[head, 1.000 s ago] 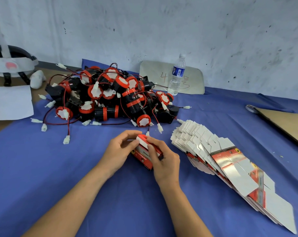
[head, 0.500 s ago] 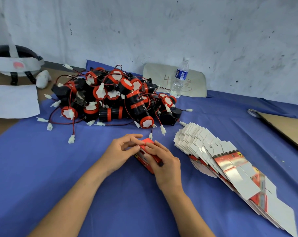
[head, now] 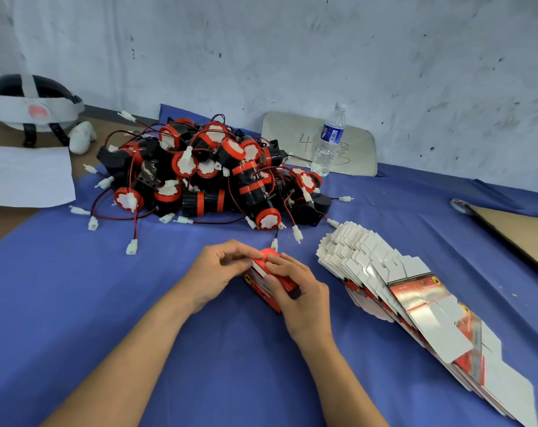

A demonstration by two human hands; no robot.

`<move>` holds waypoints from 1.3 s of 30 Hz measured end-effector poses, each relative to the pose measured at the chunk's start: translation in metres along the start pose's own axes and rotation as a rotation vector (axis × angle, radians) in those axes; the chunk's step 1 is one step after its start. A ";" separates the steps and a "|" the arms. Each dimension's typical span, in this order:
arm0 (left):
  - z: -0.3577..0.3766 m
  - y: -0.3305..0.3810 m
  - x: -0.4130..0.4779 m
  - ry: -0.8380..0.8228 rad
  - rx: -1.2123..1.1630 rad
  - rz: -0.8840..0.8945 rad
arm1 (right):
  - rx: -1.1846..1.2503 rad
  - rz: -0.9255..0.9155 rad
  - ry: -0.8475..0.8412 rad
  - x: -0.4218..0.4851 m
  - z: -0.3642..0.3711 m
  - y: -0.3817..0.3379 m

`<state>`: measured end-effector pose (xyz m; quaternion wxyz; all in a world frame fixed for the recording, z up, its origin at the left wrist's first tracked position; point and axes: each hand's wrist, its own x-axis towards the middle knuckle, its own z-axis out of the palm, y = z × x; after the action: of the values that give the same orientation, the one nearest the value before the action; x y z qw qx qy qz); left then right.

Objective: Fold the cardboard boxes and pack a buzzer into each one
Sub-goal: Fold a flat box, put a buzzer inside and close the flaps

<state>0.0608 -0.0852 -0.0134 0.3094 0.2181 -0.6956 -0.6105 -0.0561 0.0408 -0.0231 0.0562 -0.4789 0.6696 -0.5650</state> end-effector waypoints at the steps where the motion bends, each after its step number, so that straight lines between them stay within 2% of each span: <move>1: 0.000 0.000 0.000 -0.006 0.002 -0.001 | -0.004 -0.001 0.001 0.000 0.000 0.000; 5: -0.001 0.002 -0.001 -0.001 0.081 0.036 | 0.010 -0.002 0.009 0.000 0.000 0.000; 15: -0.003 0.006 -0.002 -0.066 0.087 0.037 | 0.058 0.011 0.013 -0.001 -0.001 -0.003; 23: 0.006 -0.006 -0.003 0.006 0.211 0.152 | 0.111 0.142 -0.138 0.004 -0.011 0.003; 25: 0.006 -0.008 -0.003 0.026 0.212 0.165 | 0.049 0.118 -0.203 0.003 -0.016 0.006; 29: 0.006 -0.006 -0.004 -0.011 0.249 0.238 | -0.203 -0.056 -0.319 -0.001 -0.026 0.004; 35: 0.008 -0.008 -0.006 0.006 0.376 0.303 | -0.613 -0.282 -0.280 -0.003 -0.033 -0.004; 37: 0.009 -0.009 -0.005 0.022 0.433 0.349 | -0.724 -0.424 -0.237 -0.002 -0.035 -0.006; 39: 0.011 -0.009 -0.006 0.034 0.489 0.390 | -0.803 -0.476 -0.295 -0.003 -0.038 -0.005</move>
<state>0.0564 -0.0750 -0.0241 0.3707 0.1589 -0.8453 -0.3505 -0.0749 0.0699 -0.0073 -0.1692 -0.6775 0.6914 -0.1855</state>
